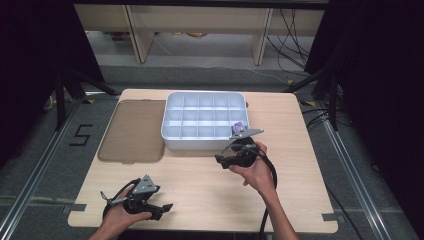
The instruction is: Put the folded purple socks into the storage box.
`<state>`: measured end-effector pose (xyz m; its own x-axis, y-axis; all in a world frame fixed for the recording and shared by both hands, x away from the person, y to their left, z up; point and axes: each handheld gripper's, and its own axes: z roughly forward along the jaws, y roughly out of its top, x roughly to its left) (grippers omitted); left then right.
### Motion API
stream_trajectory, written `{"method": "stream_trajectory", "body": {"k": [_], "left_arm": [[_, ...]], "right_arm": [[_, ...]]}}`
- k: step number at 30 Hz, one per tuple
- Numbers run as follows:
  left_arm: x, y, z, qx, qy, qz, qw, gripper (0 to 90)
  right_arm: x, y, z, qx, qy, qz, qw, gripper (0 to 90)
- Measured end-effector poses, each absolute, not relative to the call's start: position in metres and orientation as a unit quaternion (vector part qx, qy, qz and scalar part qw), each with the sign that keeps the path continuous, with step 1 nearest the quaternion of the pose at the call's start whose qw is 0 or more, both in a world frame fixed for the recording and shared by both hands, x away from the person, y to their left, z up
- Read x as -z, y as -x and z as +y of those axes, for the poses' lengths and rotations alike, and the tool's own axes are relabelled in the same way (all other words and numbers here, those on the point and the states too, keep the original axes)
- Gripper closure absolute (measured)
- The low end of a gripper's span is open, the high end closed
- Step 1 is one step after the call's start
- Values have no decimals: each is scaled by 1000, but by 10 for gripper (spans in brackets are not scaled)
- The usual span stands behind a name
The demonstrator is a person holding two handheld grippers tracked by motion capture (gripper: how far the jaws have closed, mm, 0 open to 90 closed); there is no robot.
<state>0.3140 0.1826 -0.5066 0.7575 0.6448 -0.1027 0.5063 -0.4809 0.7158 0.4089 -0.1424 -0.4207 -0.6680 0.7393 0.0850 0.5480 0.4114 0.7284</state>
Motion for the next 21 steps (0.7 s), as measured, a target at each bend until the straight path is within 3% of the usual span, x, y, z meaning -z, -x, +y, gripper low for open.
{"method": "stream_trajectory", "body": {"k": [21], "left_arm": [[506,-314,183,-91,-865,322,375,207]], "right_arm": [[437,-382,-144,-375,-383,837,113,239]]}}
